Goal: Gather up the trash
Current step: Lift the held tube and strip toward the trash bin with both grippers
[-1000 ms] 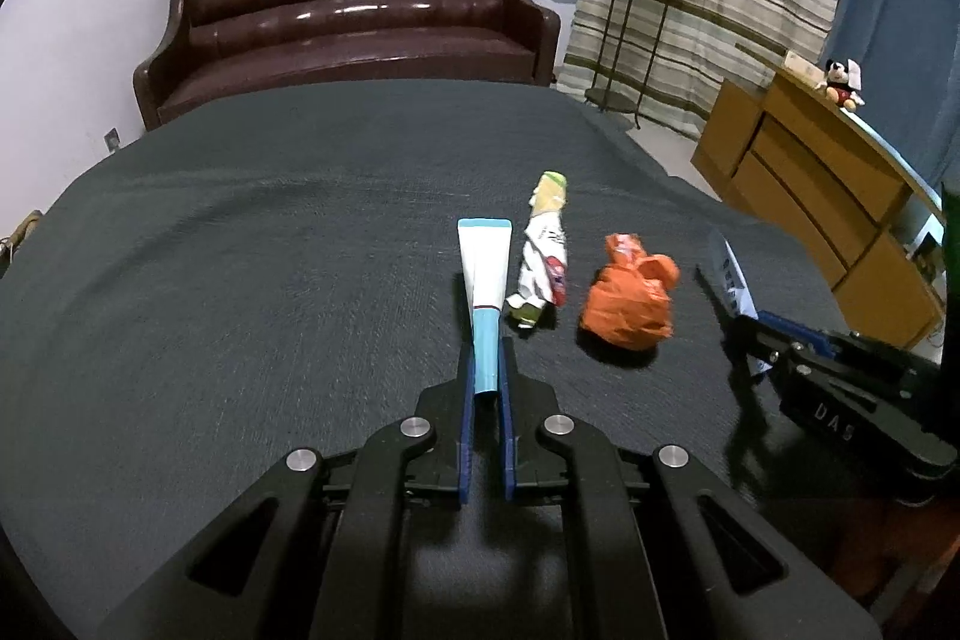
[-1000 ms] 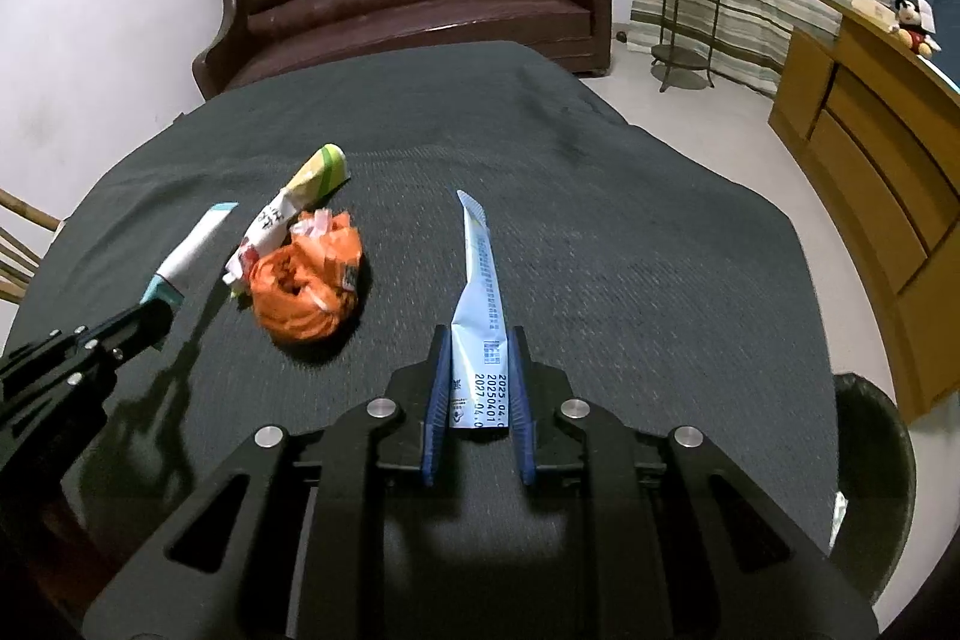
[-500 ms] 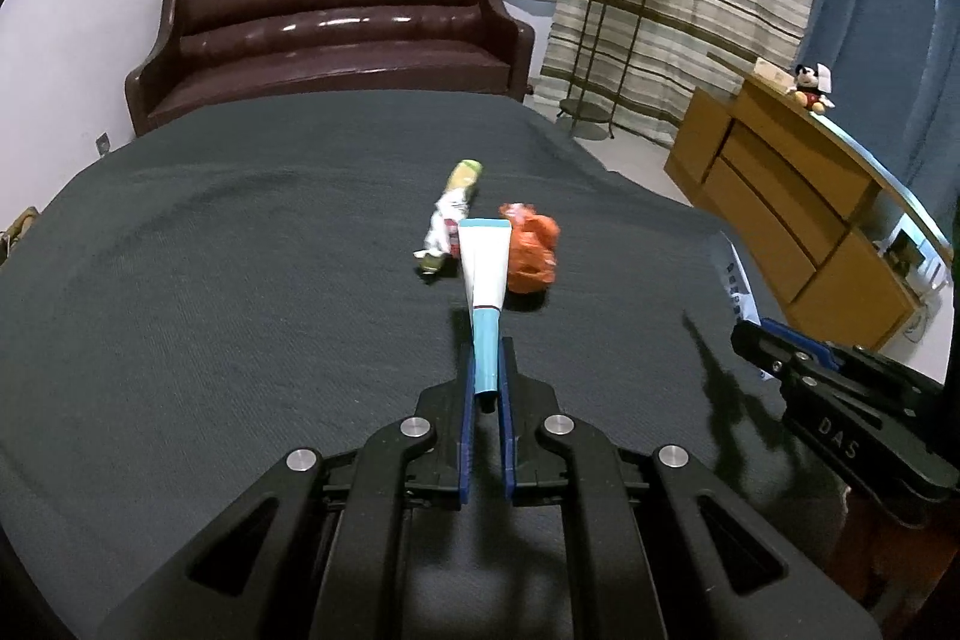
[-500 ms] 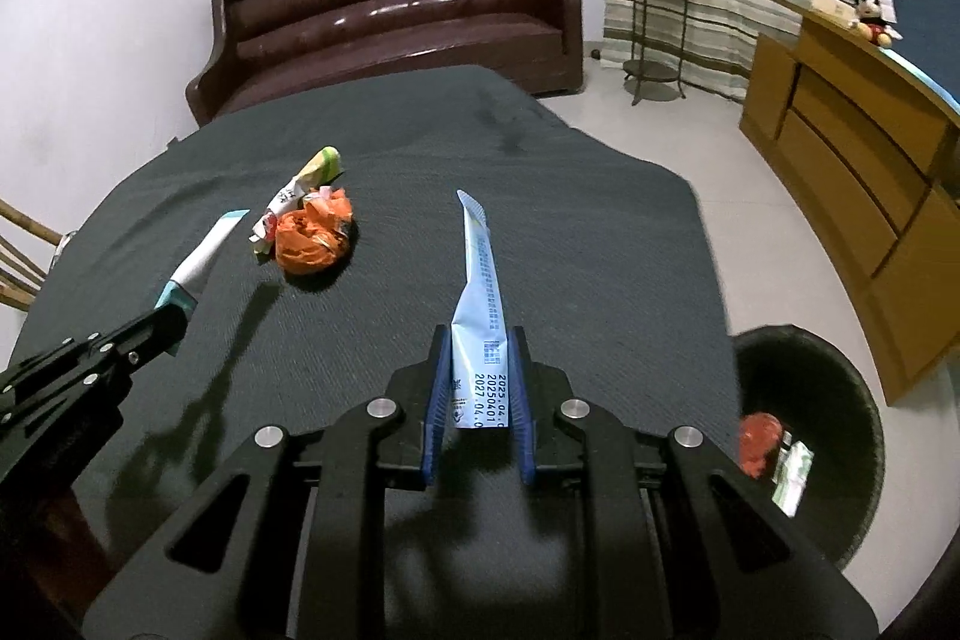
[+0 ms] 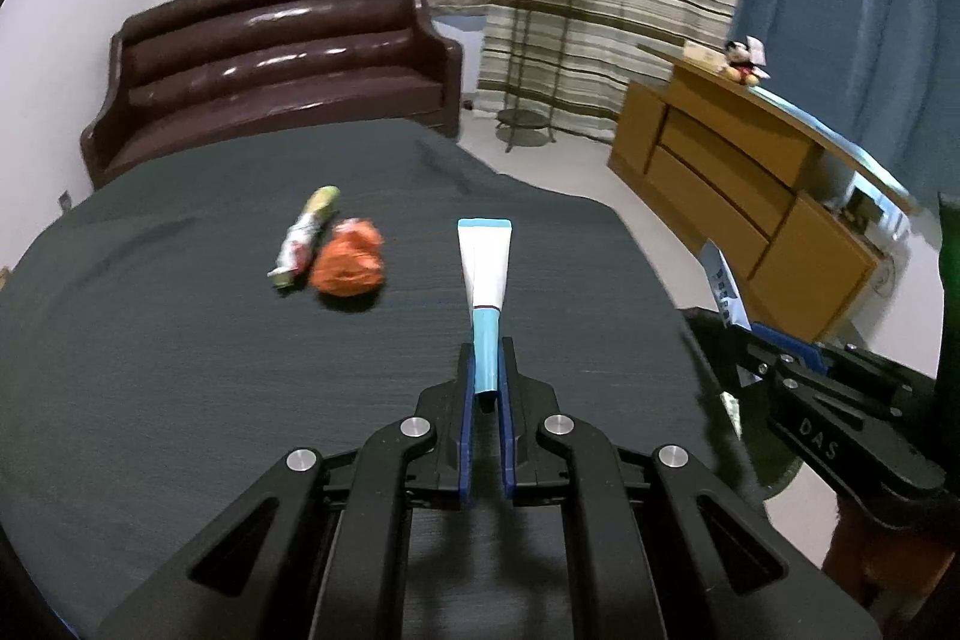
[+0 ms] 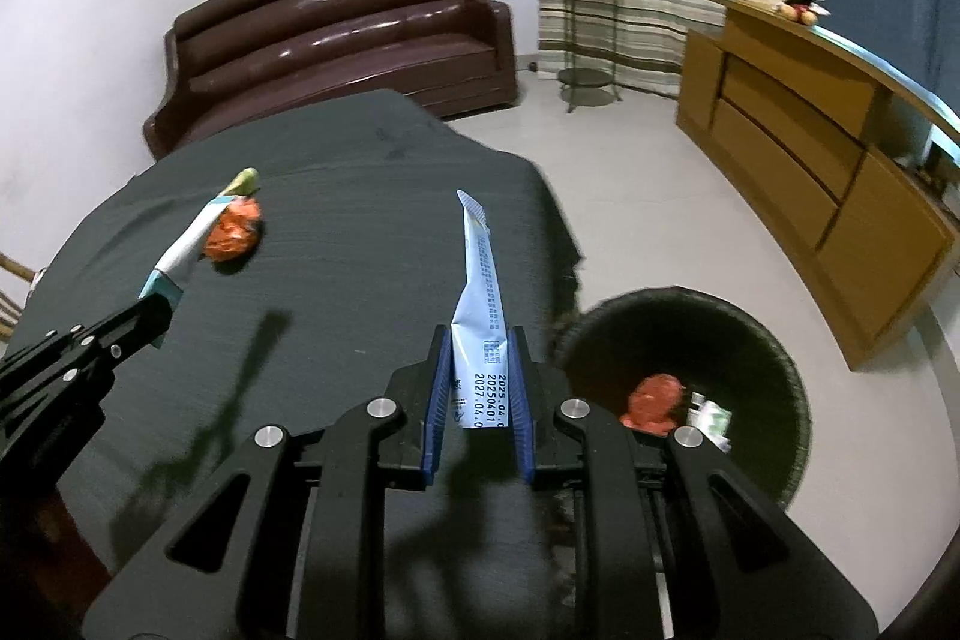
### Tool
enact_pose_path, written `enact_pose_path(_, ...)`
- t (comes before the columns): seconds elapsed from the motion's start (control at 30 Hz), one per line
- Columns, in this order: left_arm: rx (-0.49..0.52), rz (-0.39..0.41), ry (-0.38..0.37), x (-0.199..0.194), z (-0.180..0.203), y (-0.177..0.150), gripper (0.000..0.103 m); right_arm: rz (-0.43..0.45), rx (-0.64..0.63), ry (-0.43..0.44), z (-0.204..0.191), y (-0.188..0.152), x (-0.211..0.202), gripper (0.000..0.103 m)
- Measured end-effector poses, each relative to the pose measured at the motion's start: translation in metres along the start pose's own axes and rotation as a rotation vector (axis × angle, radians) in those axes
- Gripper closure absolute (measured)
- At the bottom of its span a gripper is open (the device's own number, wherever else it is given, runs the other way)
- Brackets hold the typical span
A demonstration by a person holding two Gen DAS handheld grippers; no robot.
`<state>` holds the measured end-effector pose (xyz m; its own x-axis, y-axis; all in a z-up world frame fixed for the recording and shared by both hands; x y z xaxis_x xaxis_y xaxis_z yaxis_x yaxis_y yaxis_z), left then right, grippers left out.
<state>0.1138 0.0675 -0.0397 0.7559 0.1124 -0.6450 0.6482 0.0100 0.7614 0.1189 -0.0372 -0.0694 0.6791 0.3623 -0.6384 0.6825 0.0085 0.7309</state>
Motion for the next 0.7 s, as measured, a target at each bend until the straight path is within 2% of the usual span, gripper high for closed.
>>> enact_pose_path(0.23,0.06,0.013,-0.038,-0.001,0.042,0.0,0.096,0.024,0.023,-0.049,0.035,0.004,-0.017,0.085)
enact_pose_path(0.7,0.158,0.015,-0.09,0.006,0.12,-0.004,0.096,0.041,0.099,-0.143,0.104,-0.011,-0.043,0.085)
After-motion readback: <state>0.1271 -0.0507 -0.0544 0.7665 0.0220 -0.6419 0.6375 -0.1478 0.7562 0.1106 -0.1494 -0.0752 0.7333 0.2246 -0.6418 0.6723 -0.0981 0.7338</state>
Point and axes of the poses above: each gripper's, at about its wrist camera, not at the fingertips, and x roughly the way its jaws point, z to its right, y to its top, the point moved 8 cm from there along x, roughly the way its jaws point, and after that the axes turned 14 degrees about y, right-handed, at the moved point
